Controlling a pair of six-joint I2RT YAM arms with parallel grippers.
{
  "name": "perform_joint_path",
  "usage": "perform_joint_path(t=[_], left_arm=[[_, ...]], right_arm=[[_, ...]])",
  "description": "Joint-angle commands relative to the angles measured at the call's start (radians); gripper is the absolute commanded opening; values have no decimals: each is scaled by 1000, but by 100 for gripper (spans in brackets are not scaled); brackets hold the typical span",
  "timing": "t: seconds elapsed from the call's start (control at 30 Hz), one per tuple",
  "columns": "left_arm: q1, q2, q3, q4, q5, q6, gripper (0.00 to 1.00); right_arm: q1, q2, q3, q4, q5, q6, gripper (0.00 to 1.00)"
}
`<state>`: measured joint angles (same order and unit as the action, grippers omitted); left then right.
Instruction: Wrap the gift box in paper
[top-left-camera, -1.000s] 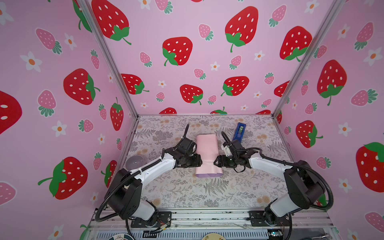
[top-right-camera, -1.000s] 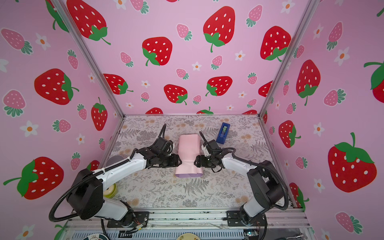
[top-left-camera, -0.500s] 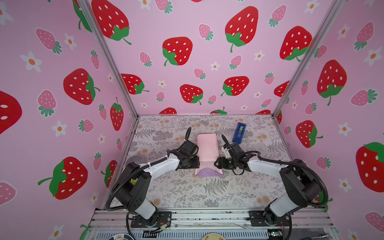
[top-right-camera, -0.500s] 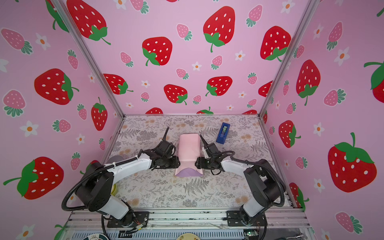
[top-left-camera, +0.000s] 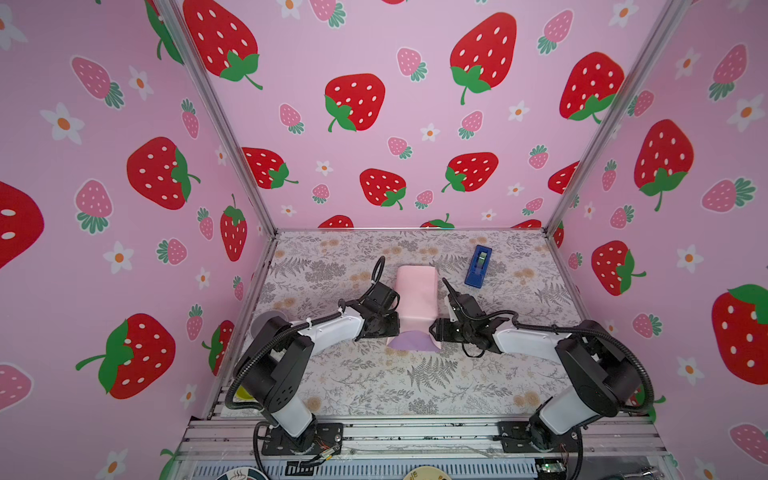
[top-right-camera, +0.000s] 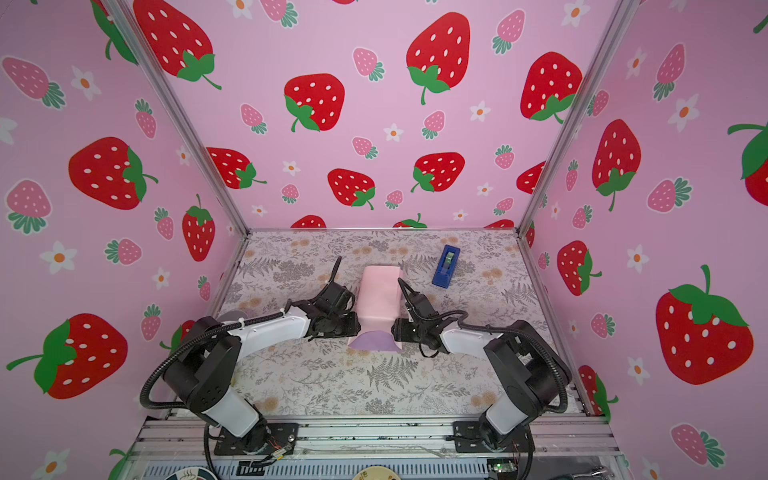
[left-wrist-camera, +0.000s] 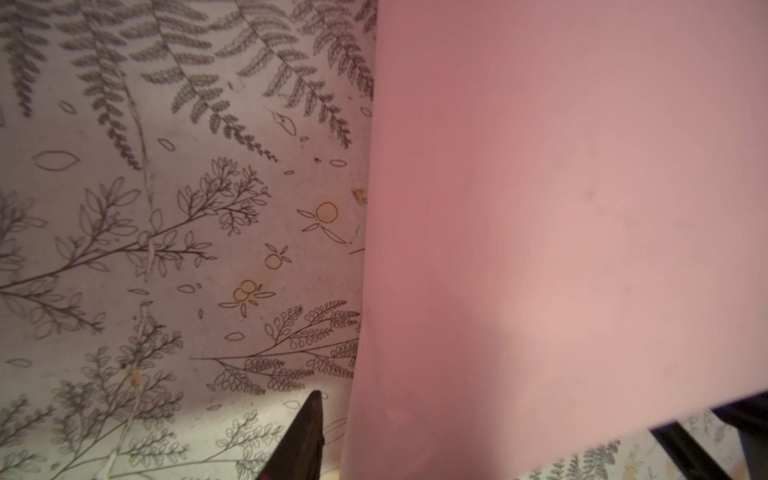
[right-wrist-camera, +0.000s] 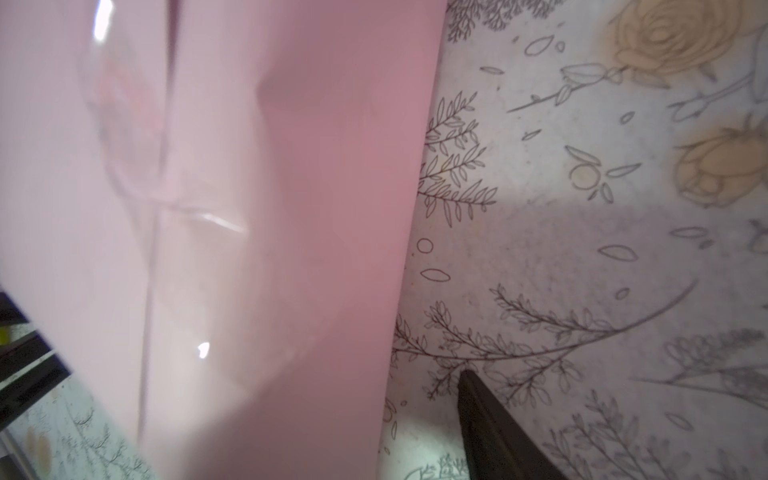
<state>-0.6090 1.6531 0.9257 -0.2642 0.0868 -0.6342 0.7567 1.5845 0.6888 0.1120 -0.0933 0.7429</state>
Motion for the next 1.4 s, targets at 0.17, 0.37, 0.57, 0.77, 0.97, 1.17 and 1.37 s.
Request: perform_joint_path(t=[0.17, 0.37, 0.57, 0.77, 0.97, 1.17, 1.37], left_arm=[[-1, 39, -15, 19, -33, -21, 32], [0, 53, -29, 42, -22, -30, 29], [-1, 59, -33, 51, -19, -28, 27], [-1, 23, -23, 30, -51, -11, 33], [0, -13, 5, -3, -138, 27, 40], [1, 29, 62, -19, -167, 58, 40], [2, 69, 109, -17, -182, 80, 40]], right_arm=[[56, -16, -31, 153, 173, 32, 60], [62, 17, -33, 217, 208, 59, 54], [62, 56, -11, 241, 216, 41, 40], [62, 81, 18, 236, 219, 19, 21], [61, 83, 14, 244, 213, 19, 14], [61, 84, 19, 241, 207, 13, 13], [62, 84, 17, 239, 205, 10, 13]])
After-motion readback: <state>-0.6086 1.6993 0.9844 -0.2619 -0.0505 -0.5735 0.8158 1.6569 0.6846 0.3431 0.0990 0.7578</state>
